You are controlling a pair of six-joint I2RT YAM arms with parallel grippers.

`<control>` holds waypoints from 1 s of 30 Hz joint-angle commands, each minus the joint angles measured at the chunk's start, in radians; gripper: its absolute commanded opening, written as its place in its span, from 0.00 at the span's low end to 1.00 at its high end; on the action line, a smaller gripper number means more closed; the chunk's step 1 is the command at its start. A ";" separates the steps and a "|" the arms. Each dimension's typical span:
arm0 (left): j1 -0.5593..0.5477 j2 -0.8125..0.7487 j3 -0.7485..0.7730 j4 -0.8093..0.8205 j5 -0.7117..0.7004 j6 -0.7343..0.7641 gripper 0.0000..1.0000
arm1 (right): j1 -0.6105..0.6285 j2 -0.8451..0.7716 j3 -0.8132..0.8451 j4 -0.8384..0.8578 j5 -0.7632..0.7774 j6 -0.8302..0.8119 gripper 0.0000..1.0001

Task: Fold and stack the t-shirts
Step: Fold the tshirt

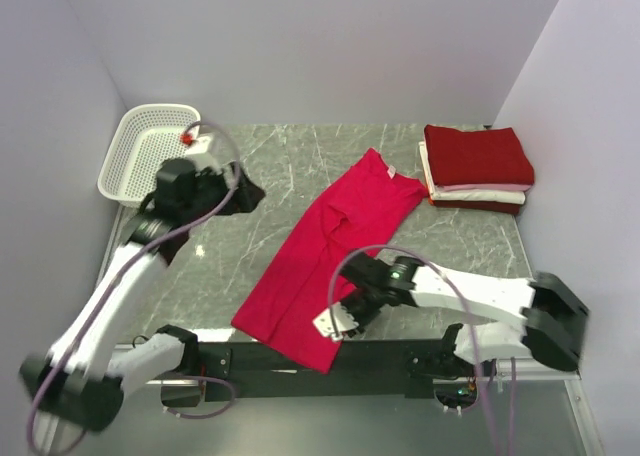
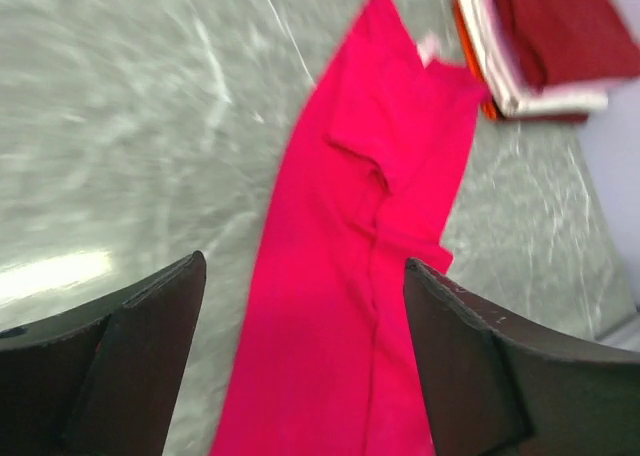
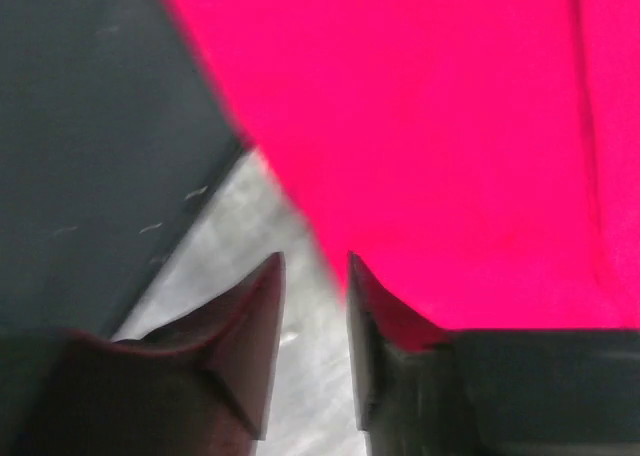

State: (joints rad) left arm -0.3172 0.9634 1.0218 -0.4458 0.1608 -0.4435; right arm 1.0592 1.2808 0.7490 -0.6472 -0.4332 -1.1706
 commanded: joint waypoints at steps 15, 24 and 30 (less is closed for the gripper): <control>-0.132 1.313 0.944 -0.053 0.227 0.106 0.67 | -0.913 -0.359 0.082 -0.047 -0.255 0.447 0.45; -0.145 1.569 1.210 -0.145 0.237 0.157 0.55 | -1.053 -0.348 0.110 -0.035 -0.354 0.519 0.46; -0.157 1.614 1.235 -0.188 0.264 0.186 0.46 | -1.055 -0.347 0.098 -0.032 -0.348 0.519 0.46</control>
State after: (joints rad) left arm -0.4580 2.5484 2.2318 -0.5720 0.3988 -0.3031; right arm 0.0120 0.9451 0.8532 -0.6952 -0.7540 -0.6720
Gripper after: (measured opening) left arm 0.470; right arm 0.458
